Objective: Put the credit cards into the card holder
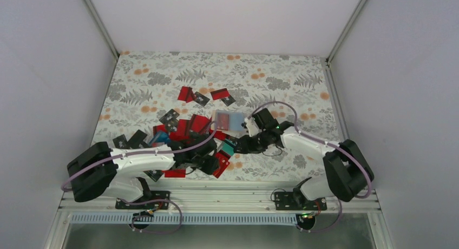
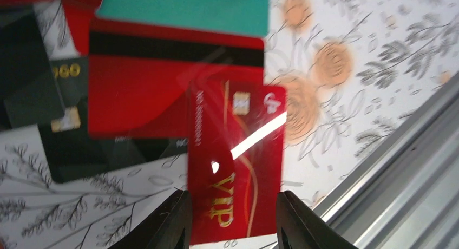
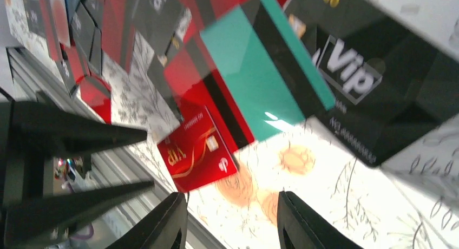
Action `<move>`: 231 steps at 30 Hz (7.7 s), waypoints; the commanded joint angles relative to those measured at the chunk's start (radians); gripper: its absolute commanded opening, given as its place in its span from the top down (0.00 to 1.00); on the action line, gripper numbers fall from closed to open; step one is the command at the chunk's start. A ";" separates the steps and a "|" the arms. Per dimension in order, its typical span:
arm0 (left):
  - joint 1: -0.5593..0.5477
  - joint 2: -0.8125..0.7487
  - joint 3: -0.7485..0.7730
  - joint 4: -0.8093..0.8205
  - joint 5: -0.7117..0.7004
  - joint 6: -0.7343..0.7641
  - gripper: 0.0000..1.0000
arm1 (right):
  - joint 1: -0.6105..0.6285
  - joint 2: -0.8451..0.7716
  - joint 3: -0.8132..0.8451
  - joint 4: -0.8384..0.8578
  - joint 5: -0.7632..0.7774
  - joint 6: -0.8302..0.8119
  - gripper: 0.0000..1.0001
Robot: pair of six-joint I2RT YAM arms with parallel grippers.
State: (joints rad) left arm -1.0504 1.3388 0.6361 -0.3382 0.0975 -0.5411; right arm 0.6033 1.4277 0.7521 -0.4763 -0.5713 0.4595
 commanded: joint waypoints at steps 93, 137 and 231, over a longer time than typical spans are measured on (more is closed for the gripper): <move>-0.030 0.150 0.020 0.224 0.050 -0.004 0.62 | 0.440 -0.201 -0.457 0.502 0.085 0.964 0.48; -0.030 0.161 -0.104 0.381 0.208 -0.042 0.64 | 0.438 -0.148 -0.314 0.577 0.263 0.889 0.68; 0.431 -0.025 0.469 0.817 0.459 -0.230 0.67 | -0.300 -0.330 0.194 0.895 -0.358 0.683 0.96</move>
State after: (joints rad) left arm -0.6247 1.3106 1.0706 0.3935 0.5323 -0.7635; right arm 0.3080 1.1152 0.9073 0.3679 -0.8974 1.1255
